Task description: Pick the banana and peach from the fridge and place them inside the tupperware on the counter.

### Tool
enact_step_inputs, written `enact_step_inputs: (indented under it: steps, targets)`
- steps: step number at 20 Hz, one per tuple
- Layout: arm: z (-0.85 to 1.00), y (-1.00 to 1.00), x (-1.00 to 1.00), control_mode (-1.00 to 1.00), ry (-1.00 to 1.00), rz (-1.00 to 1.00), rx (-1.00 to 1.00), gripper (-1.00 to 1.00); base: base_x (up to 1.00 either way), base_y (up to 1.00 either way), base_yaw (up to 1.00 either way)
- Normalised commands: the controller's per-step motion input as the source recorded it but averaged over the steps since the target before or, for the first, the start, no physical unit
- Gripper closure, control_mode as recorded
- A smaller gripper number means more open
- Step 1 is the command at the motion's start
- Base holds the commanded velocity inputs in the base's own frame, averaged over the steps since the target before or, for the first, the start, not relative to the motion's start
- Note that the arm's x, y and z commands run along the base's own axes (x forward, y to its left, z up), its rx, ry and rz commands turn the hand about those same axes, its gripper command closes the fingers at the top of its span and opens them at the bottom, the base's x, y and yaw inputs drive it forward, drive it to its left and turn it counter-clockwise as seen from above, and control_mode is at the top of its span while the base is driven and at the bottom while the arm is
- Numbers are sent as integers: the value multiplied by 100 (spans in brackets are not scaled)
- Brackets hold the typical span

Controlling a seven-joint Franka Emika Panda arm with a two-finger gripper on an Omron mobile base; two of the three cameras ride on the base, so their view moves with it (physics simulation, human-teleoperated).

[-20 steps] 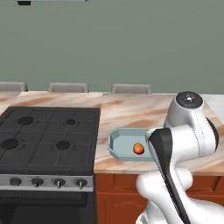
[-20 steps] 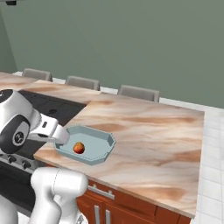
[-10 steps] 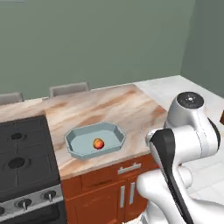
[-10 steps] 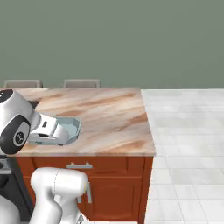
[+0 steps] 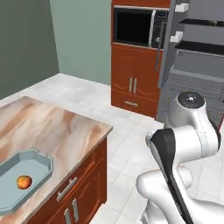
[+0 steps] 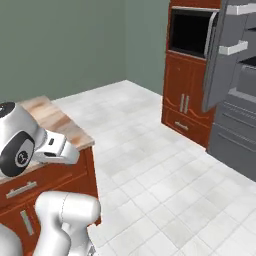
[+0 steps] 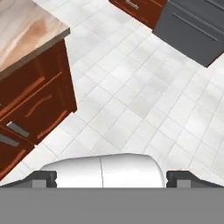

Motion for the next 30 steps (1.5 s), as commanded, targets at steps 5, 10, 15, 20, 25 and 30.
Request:
enact_step_inputs:
  steps: [5, 10, 15, 20, 25, 30]
  targets:
    - [0, 0, 0, 100, 0, 0, 0, -100, -19, -25, -100]
    - [0, 0, 0, 100, 0, 0, 0, -100, -3, -40, -100]
    - [0, 0, 0, 100, 0, 0, 0, -100, 0, -49, -98]
    - [0, 0, 0, 100, 0, 0, 0, -100, 38, -18, -49]
    - [0, 0, 0, 100, 0, 0, 0, -100, 85, 35, -1]
    - [0, 0, 0, 100, 0, 0, 0, -100, 100, 55, 26]
